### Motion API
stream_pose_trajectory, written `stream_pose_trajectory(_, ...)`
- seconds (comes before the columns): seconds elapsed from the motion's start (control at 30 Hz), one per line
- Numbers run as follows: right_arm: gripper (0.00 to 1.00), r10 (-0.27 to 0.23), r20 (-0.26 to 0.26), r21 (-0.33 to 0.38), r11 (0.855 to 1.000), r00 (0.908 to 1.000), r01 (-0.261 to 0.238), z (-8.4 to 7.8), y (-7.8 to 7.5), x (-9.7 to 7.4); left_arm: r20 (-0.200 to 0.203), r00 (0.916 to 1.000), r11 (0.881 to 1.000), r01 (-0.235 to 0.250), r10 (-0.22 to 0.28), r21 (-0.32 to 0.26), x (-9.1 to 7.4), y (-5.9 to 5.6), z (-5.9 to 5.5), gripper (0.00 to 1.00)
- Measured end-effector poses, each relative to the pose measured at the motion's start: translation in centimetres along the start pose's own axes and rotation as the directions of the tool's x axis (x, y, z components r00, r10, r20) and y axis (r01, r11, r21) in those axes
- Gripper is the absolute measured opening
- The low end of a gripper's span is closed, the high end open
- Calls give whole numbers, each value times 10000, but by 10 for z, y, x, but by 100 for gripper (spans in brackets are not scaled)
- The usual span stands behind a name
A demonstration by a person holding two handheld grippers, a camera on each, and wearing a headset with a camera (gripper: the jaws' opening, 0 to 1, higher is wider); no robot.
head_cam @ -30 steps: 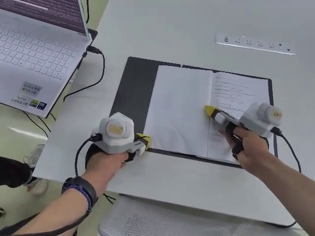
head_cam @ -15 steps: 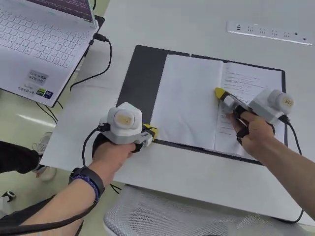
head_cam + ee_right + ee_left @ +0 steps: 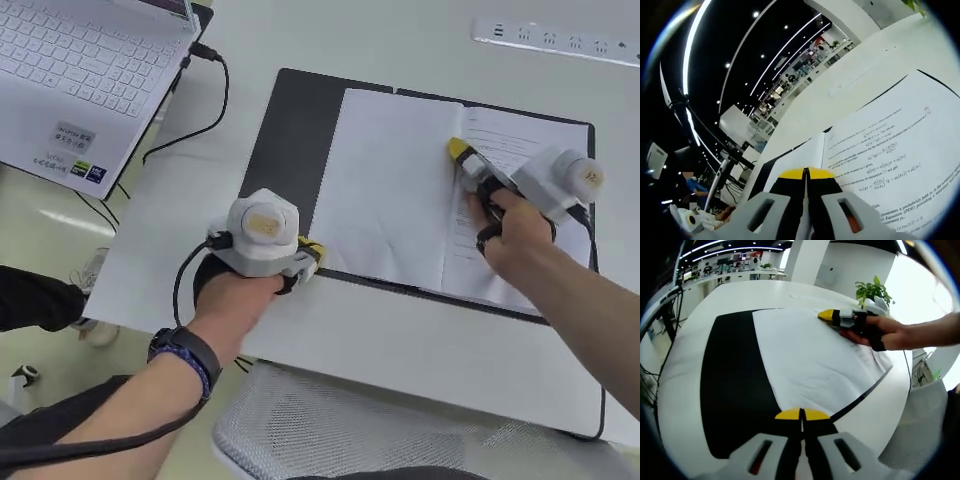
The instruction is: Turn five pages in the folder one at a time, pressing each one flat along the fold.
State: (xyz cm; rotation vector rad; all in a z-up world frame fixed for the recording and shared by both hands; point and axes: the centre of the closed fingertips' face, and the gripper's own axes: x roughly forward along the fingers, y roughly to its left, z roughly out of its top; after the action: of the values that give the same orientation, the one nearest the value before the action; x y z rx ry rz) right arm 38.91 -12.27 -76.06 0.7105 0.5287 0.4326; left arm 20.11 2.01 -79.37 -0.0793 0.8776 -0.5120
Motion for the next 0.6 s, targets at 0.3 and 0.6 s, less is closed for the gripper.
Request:
stream_pose_trajectory(0.3,0,-72,235,221,9997,9997,67,11,-20,22,39,9999,9999,-106,106,19,-3,-3,1,0)
stream_pose_trajectory(0.6,0,-273,589,337,9991,9979,253,20,-21,33,46,9998,9998,-189,189,10,-4,-4,2,0)
